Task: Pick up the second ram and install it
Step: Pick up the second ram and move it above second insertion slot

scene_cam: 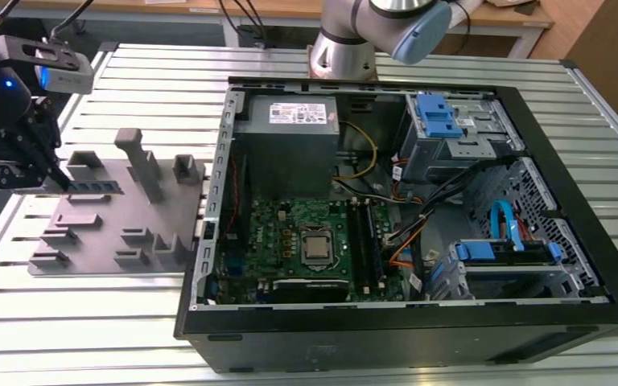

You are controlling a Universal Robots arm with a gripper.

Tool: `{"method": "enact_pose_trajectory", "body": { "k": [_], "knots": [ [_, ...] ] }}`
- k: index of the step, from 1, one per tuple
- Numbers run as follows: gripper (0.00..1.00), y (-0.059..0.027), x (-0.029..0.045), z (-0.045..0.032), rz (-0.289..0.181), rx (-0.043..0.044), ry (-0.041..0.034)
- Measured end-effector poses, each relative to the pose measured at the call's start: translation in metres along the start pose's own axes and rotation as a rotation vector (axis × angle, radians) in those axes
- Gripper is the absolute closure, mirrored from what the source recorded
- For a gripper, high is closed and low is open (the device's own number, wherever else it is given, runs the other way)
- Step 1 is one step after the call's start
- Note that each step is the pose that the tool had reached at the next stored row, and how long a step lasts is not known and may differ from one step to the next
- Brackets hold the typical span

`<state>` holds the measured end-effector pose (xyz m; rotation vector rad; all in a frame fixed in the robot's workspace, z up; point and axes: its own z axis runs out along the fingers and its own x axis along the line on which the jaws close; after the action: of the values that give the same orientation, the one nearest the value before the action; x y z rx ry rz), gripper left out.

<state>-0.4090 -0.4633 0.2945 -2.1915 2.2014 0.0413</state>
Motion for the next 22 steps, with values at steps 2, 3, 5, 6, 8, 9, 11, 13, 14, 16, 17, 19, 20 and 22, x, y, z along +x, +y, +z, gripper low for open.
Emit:
{"method": "enact_pose_trajectory", "body": {
  "k": [2,3,5,6,8,9,11,13,14,16,17,19,20,22],
  "knots": [
    [0.86,0.0,-0.0001,-0.0028,0.0,0.0,-0.0018],
    [0.86,0.0,-0.0002,-0.0049,0.0,-0.0001,-0.0026],
    [0.86,-0.0001,-0.0004,-0.0092,0.0,0.0,-0.0047],
    [0.86,-0.0001,-0.0005,-0.0113,0.0,0.0,-0.0059],
    [0.86,-0.0001,-0.0007,-0.0151,0.0,0.0,-0.0077],
    [0.86,-0.0001,-0.0007,-0.0168,0.0,-0.0001,-0.0085],
    [0.86,-0.0001,-0.0009,-0.02,0.0,0.0,-0.0107],
    [0.86,-0.0001,-0.001,-0.0231,0.0,0.0,-0.0131],
    [0.86,-0.0001,-0.0011,-0.0248,0.0,-0.0001,-0.0144],
    [0.86,-0.0001,-0.0012,-0.0281,0.0,-0.0002,-0.0174],
    [0.86,-0.0002,-0.0013,-0.0299,0.0,-0.0001,-0.019],
    [0.86,-0.0002,-0.0015,-0.034,0.0,0.0,-0.0214],
    [0.86,-0.0002,-0.0016,-0.0362,0.0,-0.0001,-0.0225],
    [0.86,-0.0002,-0.0018,-0.0409,0.0,-0.0002,-0.0248]
  ]
}}
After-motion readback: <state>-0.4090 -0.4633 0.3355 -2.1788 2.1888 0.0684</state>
